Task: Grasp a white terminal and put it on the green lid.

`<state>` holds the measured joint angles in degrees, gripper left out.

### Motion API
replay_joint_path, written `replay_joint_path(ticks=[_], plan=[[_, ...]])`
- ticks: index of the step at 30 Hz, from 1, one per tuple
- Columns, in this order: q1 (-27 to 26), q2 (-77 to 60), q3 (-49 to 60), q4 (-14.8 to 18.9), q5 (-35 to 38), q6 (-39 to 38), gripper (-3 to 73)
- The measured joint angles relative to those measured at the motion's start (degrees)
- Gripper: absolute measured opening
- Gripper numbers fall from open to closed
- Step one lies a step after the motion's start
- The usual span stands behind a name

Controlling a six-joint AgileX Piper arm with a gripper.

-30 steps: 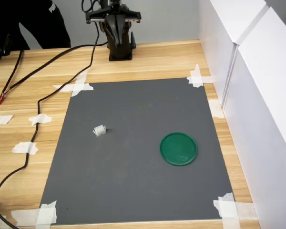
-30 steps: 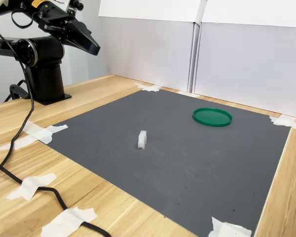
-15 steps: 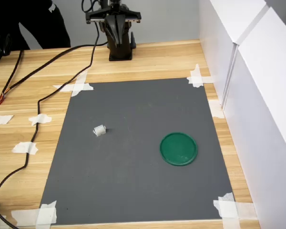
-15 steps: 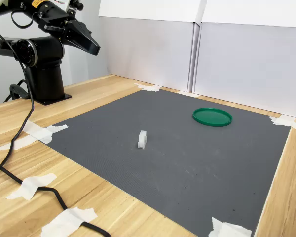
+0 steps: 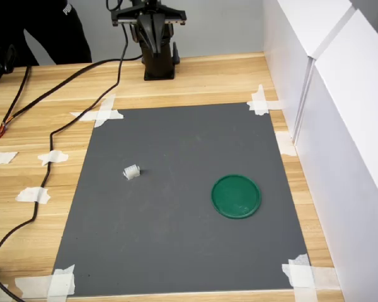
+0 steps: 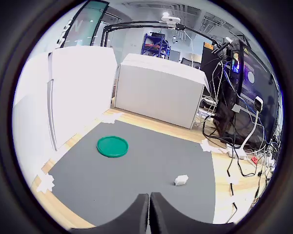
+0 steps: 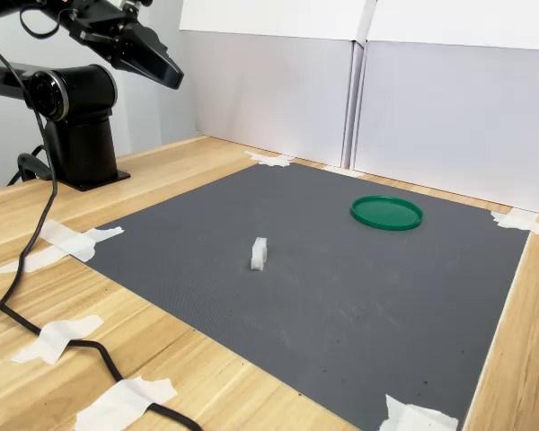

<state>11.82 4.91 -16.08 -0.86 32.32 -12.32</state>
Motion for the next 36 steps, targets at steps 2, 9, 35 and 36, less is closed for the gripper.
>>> replay_joint_path(ticks=[2,9,35,36], plan=[[0.0,2.4,-1.7,0.0,0.0,0.0,-1.6],[0.0,12.6,-10.0,0.2,6.1,0.0,-1.6],[-2.2,50.7,-38.9,1.2,37.5,-7.9,17.7],[-3.2,51.6,-39.7,1.6,37.6,-8.8,22.8]])
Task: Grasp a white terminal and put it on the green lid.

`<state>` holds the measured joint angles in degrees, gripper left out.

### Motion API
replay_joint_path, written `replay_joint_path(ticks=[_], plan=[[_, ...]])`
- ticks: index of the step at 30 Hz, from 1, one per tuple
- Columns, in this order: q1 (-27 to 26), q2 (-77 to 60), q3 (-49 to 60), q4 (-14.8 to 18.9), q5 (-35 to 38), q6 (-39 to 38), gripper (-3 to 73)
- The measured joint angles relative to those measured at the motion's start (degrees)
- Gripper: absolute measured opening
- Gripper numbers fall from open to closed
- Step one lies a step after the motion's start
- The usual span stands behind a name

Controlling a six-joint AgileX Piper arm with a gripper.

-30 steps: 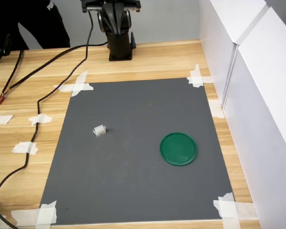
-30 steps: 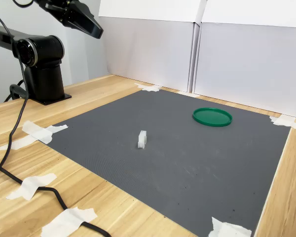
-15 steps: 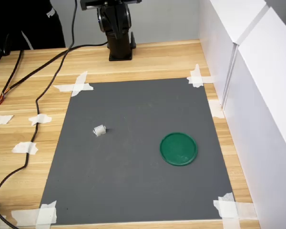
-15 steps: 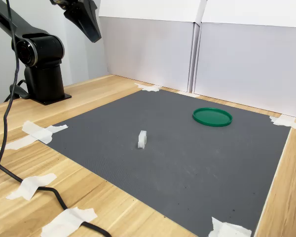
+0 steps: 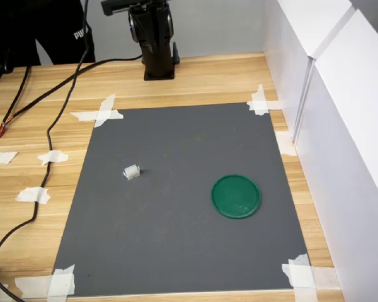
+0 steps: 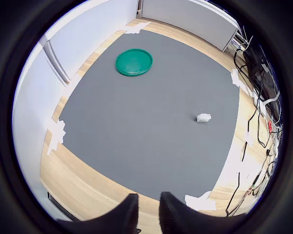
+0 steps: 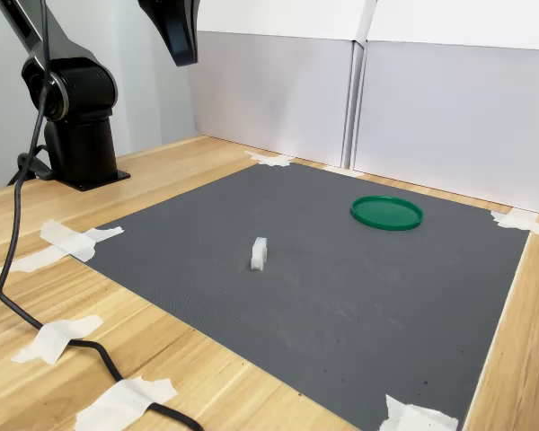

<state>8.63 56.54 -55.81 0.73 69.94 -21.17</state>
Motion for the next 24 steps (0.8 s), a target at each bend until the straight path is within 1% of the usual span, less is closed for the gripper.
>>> replay_joint_path(ticks=[1,3,6,7,9,11,13,24], plan=[[-1.0,0.8,-0.6,0.2,0.0,-1.0,27.1],[-2.9,2.0,-1.5,0.4,0.0,-3.1,38.3],[-5.2,3.6,-2.2,0.3,0.1,-6.0,52.1],[-6.0,4.1,-2.4,0.4,0.1,-7.2,56.0],[-7.5,5.1,-2.9,1.2,0.1,-9.6,61.5],[-9.1,6.4,-4.1,2.6,0.1,-12.4,64.1],[-10.1,7.6,-5.9,3.1,0.1,-14.1,64.8],[-10.4,17.1,-12.7,2.5,0.1,-15.0,64.9]])
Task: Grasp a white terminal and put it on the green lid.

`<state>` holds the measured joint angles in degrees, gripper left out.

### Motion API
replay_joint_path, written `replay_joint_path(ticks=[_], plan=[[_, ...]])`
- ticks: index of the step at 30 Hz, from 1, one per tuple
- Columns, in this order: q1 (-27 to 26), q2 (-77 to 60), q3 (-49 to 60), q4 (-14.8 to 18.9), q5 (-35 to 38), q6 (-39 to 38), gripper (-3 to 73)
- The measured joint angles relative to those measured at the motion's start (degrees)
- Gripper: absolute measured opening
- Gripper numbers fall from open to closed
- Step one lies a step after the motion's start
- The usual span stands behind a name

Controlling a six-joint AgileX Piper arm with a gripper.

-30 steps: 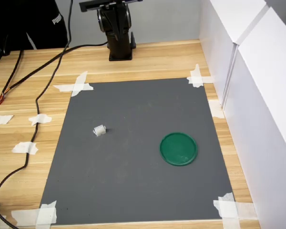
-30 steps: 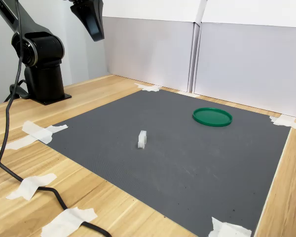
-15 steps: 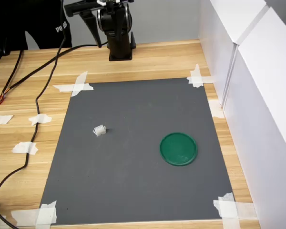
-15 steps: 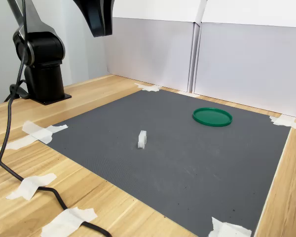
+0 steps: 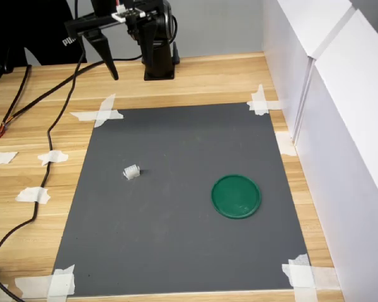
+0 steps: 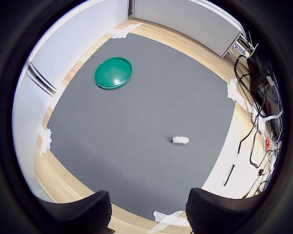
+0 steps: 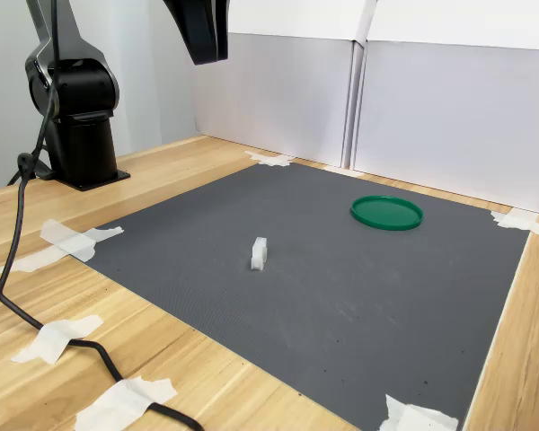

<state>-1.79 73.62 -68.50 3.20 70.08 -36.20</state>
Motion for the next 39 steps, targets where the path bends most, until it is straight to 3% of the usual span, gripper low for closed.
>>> replay_joint_path(ticks=[8,16,26,39], plan=[[-0.5,9.1,-1.7,-2.3,-0.5,0.0,64.0],[-1.7,16.4,-1.9,-3.6,-7.5,-2.2,63.8],[-1.0,20.8,-0.2,-2.5,-17.3,-6.0,63.8],[0.6,21.6,5.3,-2.4,-22.2,-6.2,63.6]])
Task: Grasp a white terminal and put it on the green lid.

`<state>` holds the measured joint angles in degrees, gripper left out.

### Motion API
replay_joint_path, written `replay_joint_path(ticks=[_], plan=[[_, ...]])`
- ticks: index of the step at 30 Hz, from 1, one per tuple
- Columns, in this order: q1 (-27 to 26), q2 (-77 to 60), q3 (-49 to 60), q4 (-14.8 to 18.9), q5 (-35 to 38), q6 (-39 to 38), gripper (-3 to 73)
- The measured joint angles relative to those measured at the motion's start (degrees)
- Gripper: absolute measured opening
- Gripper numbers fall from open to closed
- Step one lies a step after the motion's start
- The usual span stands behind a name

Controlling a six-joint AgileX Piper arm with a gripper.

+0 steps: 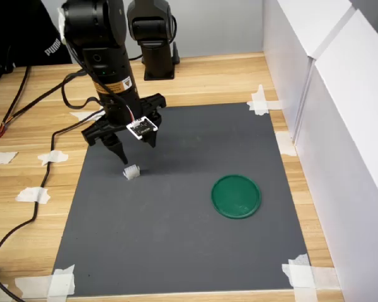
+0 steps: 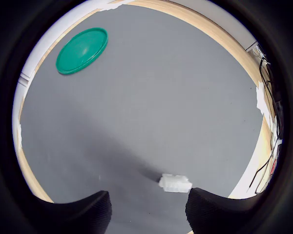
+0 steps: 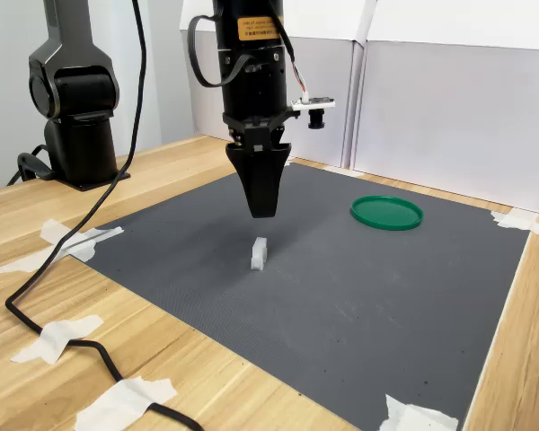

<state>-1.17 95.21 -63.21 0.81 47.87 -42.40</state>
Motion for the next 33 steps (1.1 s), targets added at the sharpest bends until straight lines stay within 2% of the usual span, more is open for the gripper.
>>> replay_joint_path(ticks=[12,18,22,28,33], plan=[[0.0,2.2,0.4,-0.8,-0.9,1.2,63.6],[-0.3,2.2,-3.9,-0.8,4.0,2.9,63.6],[-2.8,2.1,-7.0,-0.1,5.6,2.7,63.6],[-8.1,2.1,-7.9,0.2,6.6,-4.0,63.1],[-10.8,2.4,-7.9,0.3,6.4,-6.0,63.1]])
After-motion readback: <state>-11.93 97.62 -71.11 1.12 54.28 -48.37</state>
